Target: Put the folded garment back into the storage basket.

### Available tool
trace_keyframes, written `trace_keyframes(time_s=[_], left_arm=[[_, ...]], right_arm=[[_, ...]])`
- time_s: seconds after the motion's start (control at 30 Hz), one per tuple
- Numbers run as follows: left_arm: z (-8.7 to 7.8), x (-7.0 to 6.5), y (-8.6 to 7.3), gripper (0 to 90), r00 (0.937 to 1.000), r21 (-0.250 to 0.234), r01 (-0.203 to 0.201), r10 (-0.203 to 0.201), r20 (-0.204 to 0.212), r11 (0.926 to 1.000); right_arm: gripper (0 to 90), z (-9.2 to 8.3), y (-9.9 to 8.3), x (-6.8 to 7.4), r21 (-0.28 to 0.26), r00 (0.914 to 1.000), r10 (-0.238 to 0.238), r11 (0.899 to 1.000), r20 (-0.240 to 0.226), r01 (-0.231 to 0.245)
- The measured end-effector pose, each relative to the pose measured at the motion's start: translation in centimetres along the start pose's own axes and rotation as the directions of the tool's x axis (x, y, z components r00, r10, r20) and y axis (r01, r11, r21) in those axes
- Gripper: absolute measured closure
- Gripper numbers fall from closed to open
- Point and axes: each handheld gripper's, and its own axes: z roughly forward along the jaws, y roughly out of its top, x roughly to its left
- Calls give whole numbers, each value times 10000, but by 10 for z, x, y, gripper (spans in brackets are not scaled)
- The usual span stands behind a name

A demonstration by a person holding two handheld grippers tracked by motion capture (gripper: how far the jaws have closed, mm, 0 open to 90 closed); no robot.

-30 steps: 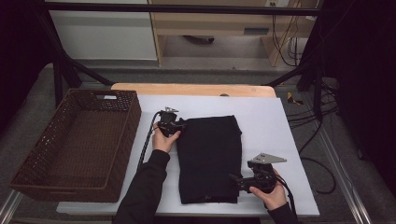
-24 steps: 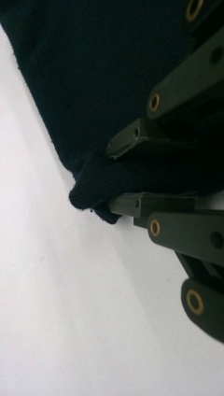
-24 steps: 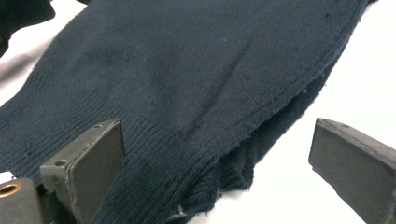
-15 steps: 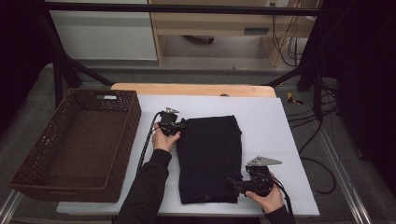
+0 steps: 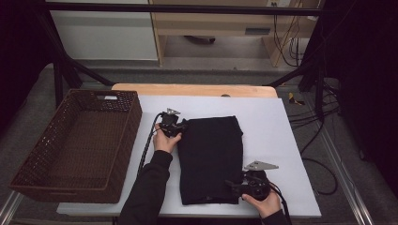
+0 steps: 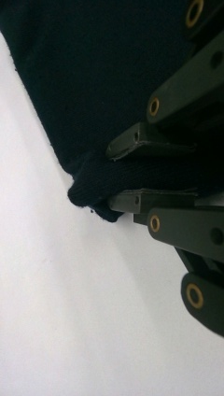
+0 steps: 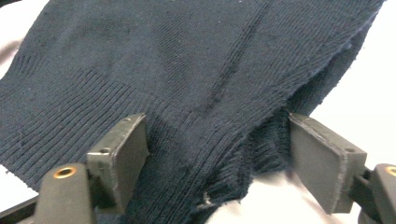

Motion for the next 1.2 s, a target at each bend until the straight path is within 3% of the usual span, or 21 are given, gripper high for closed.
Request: trace_keyframes(time_s=[0.17, 0.37, 0.7, 1.0, 1.1, 1.2], left_arm=[[0, -1, 1, 745, 9999, 30, -86, 86, -71, 10000], [0, -3, 1, 752, 9999, 26, -104, 104, -132, 9999], [0, -2, 1, 764, 10000, 5, 79, -79, -53, 10000], [-1, 0, 3, 776, 9996, -7, 265, -265, 84, 9996], [-3, 1, 5, 777, 9986, 92, 502, -503, 157, 9987], [-5, 0, 7, 779, 9993, 29, 355, -356, 98, 9994]], right_arm=[[326, 0, -1, 4, 25, 9999, 2, 10000, 131, -2], [502, 0, 0, 11, 176, 9997, 228, 9996, 44, -229], [674, 1, 2, 6, 380, 9923, 1194, 9923, -340, -1181], [723, 0, 2, 1, 465, 9824, 1762, 9837, -612, -1735], [724, -1, 2, -1, 478, 9807, 1831, 9825, -687, -1801], [724, -1, 3, -1, 471, 9804, 1840, 9824, -710, -1810]])
